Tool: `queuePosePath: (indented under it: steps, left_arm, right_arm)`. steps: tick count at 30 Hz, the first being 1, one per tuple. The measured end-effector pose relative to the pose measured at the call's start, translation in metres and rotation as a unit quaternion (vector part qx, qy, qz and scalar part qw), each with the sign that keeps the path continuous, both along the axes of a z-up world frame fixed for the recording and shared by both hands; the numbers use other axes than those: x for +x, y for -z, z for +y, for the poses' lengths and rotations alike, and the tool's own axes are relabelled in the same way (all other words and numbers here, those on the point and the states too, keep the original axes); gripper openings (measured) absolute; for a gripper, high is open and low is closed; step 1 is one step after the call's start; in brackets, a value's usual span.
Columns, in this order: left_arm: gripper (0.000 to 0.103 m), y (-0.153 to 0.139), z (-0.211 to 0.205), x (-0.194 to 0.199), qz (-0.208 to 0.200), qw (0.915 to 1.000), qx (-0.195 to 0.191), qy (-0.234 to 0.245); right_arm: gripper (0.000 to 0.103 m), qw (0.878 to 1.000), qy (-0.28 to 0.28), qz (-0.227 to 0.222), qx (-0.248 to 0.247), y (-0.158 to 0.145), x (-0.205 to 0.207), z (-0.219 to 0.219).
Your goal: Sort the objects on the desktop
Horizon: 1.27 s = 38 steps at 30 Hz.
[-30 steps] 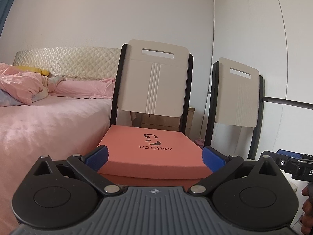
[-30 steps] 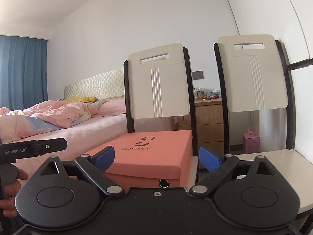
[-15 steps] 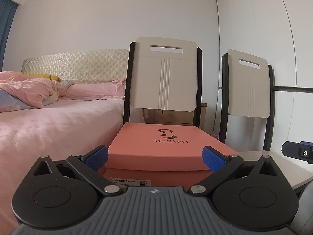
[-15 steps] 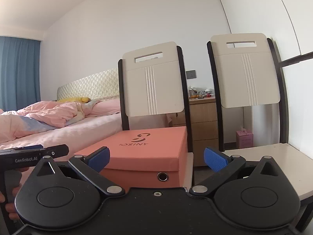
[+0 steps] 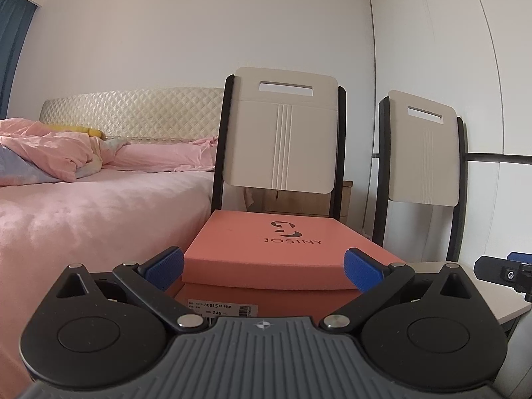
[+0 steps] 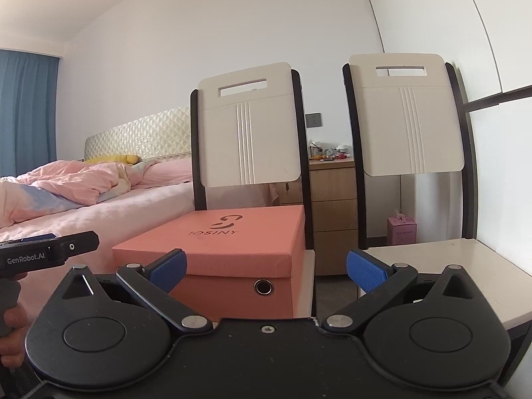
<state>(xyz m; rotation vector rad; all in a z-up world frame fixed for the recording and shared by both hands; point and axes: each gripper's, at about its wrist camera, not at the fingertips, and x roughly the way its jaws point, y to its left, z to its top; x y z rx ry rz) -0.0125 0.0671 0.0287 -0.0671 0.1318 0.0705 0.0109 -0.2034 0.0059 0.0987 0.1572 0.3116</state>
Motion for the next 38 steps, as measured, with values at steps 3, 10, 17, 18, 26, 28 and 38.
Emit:
queuePosePath:
  steps: [3, 10, 17, 18, 26, 28, 38]
  left_arm:
    - [0.103, 0.0, -0.0012, -0.0005, 0.002, 1.0, 0.002, 0.001]
    - [0.103, 0.0013, -0.0031, -0.0016, 0.004, 1.0, 0.007, 0.005]
    - [0.103, 0.0012, -0.0013, -0.0013, 0.005, 1.0, 0.005, 0.006]
    - [0.103, 0.0014, -0.0011, 0.0, 0.006, 1.0, 0.005, 0.006]
    - [0.103, 0.0018, -0.0014, 0.0012, 0.007, 0.9999, 0.005, 0.006]
    - [0.103, 0.0018, -0.0018, 0.0012, 0.007, 0.9999, 0.005, 0.007]
    - [0.103, 0.0031, -0.0013, -0.0005, 0.005, 0.9999, 0.005, 0.012]
  right_arm:
    - [0.102, 1.0, -0.002, 0.001, -0.001, 0.0003, 0.0008, 0.0004]
    - [0.102, 1.0, -0.006, 0.002, -0.001, 0.0009, 0.0031, -0.0002]
    - [0.102, 1.0, -0.009, 0.004, -0.002, 0.0016, 0.0054, -0.0008]
    - [0.102, 1.0, -0.01, 0.004, -0.002, 0.0017, 0.0058, -0.0009]
    - [0.102, 1.0, -0.009, 0.004, -0.002, 0.0018, 0.0062, -0.0013]
    - [0.102, 1.0, -0.009, 0.004, -0.002, 0.0019, 0.0063, -0.0013]
    - [0.102, 1.0, -0.008, 0.006, -0.002, 0.0024, 0.0065, -0.0037]
